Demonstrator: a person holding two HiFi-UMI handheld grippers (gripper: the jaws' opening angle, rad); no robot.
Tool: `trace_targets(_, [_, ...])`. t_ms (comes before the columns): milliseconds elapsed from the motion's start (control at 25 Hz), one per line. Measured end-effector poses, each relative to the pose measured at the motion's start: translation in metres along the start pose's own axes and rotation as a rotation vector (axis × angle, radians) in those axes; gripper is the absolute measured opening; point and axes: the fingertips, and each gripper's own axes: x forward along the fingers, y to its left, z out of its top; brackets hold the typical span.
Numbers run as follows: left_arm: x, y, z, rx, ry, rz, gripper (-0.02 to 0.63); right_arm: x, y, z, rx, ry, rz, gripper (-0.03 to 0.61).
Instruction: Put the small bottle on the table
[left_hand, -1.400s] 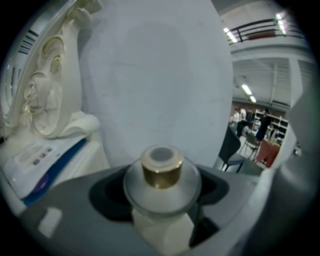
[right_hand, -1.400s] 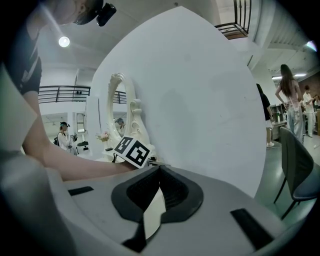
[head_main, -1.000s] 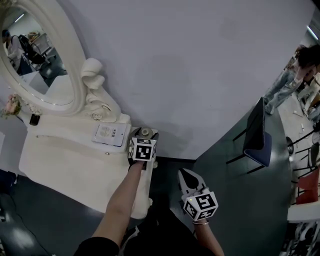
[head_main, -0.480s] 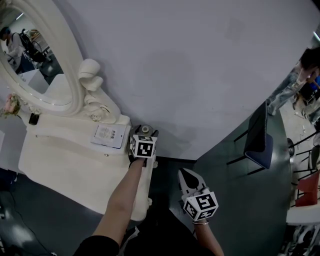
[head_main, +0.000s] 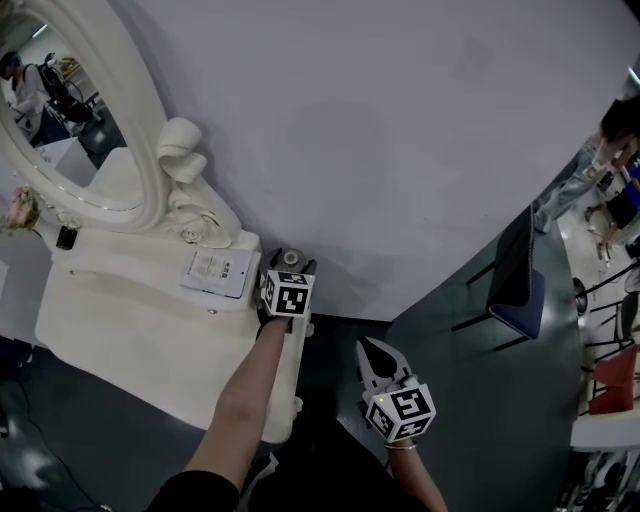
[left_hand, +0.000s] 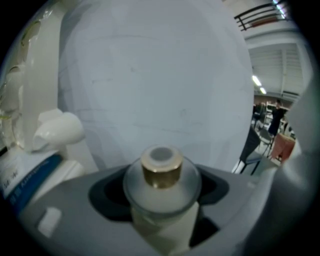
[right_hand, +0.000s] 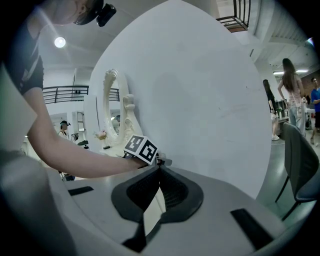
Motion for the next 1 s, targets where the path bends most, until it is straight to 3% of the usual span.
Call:
trace_targets(760, [-0.037, -0.007, -0.014, -0.059, -0.039, 0.017, 0.356, -0.011, 0.014, -0.005, -0.005, -0.008, 0.015, 0.005])
trace_targets(1000, [-0.069, -0.015, -0.023, -0.084, -0.068, 0.008, 0.304, -0.018, 0.028, -0.005, -0.017, -0.021, 0.03, 0.005])
